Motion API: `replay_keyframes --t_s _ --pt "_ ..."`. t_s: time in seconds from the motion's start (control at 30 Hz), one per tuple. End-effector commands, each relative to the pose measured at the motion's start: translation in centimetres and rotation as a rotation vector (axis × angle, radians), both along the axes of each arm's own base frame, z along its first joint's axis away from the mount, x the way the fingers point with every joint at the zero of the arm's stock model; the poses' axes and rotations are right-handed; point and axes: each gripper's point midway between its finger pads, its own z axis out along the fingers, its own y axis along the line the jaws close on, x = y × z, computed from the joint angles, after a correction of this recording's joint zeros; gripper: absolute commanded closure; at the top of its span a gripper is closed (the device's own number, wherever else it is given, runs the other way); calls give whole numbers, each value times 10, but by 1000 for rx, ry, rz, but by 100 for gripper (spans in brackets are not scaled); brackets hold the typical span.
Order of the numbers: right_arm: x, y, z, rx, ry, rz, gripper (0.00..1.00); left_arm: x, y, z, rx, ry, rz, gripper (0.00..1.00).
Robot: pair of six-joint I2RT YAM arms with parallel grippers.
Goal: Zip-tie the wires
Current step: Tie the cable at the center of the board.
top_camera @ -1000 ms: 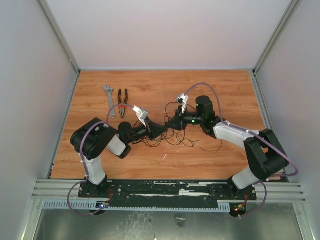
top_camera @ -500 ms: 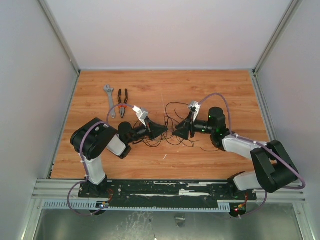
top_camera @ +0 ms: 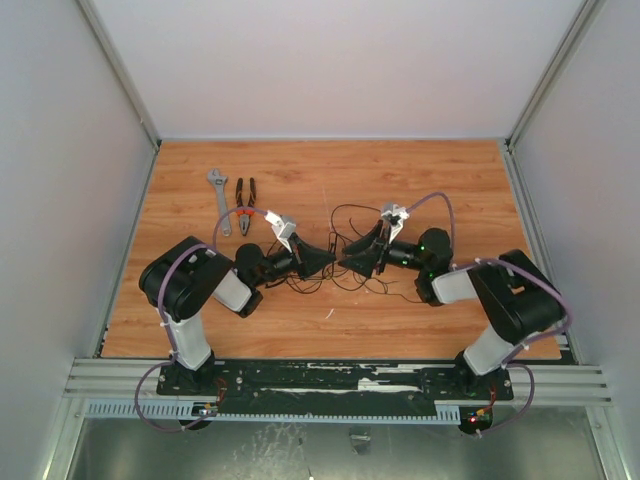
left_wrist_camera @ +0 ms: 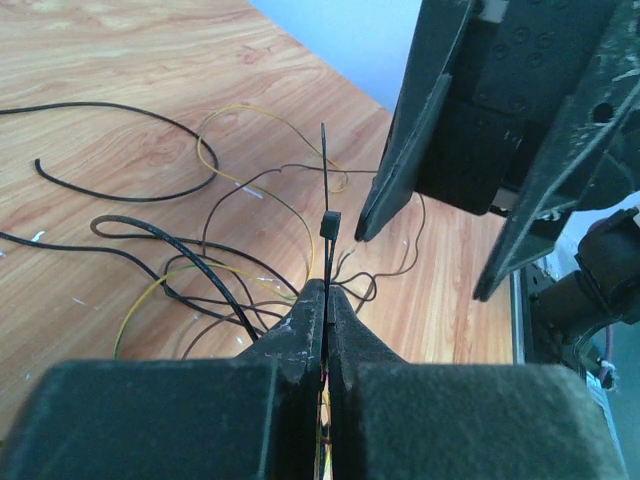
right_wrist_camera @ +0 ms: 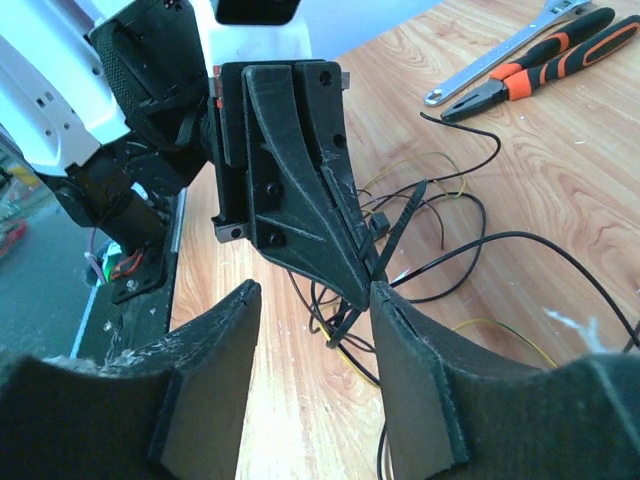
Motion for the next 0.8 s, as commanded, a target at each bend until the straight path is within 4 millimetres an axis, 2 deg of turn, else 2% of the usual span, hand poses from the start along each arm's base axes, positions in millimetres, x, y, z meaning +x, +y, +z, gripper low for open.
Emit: replay_keyframes --t_s 0.0,0.1,0.77 --pt "3 3 21 120 -27 13 54 -13 2 80 -191 -302 -23 100" --pt "3 5 18 149 15 30 58 -13 2 80 -189 -302 -22 100" --pt "25 8 6 126 58 -14 63 -14 2 85 -195 -317 -25 100"
